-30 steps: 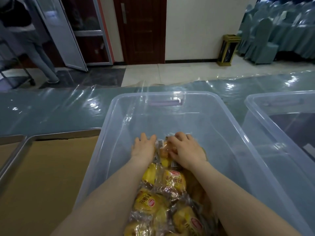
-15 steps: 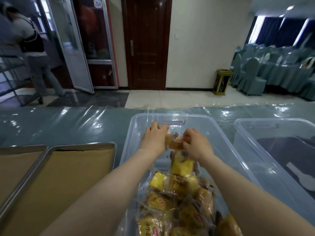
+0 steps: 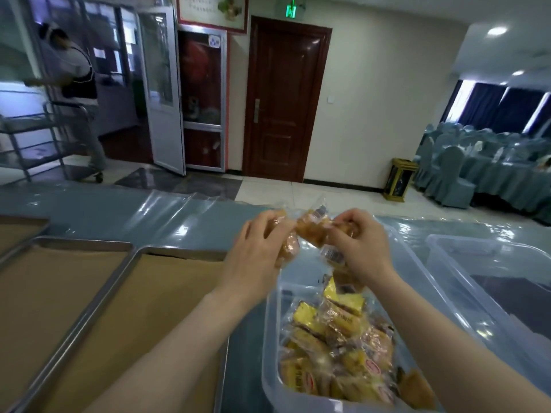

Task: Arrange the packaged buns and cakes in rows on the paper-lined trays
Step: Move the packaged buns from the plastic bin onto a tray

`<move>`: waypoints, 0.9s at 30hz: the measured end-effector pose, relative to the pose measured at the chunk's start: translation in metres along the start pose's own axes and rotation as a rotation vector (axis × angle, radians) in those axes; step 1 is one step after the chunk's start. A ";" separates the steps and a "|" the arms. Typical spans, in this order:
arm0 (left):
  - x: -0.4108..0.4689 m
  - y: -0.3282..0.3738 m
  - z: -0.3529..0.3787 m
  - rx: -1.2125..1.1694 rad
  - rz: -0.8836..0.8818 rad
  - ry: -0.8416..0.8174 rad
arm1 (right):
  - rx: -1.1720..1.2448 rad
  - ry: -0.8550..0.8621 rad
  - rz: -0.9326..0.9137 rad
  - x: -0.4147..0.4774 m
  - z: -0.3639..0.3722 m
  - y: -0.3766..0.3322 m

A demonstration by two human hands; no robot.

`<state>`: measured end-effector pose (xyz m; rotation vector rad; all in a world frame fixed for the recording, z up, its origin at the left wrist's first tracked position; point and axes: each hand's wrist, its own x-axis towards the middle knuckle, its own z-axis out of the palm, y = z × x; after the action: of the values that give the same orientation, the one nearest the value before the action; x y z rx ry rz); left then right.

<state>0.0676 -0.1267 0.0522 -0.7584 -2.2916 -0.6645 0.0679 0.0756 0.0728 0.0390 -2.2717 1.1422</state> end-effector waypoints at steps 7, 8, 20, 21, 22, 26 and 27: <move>-0.084 -0.072 -0.124 0.116 -0.099 0.051 | 0.091 -0.105 -0.157 -0.053 0.090 -0.130; -0.102 -0.087 -0.144 0.135 -0.119 0.047 | 0.099 -0.130 -0.174 -0.065 0.110 -0.147; -0.323 -0.243 -0.362 0.417 -0.480 0.088 | 0.184 -0.505 -0.325 -0.202 0.359 -0.313; -0.336 -0.252 -0.374 0.432 -0.501 0.094 | 0.188 -0.535 -0.326 -0.210 0.376 -0.323; -0.349 -0.262 -0.386 0.444 -0.524 0.099 | 0.189 -0.560 -0.328 -0.217 0.392 -0.331; -0.395 -0.302 -0.422 0.482 -0.643 0.100 | 0.237 -0.621 -0.297 -0.238 0.454 -0.355; -0.404 -0.312 -0.429 0.489 -0.672 0.097 | 0.247 -0.642 -0.283 -0.242 0.469 -0.359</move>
<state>0.2913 -0.7509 -0.0173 0.2827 -2.4601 -0.3684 0.1375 -0.5541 -0.0072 0.9115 -2.5178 1.3811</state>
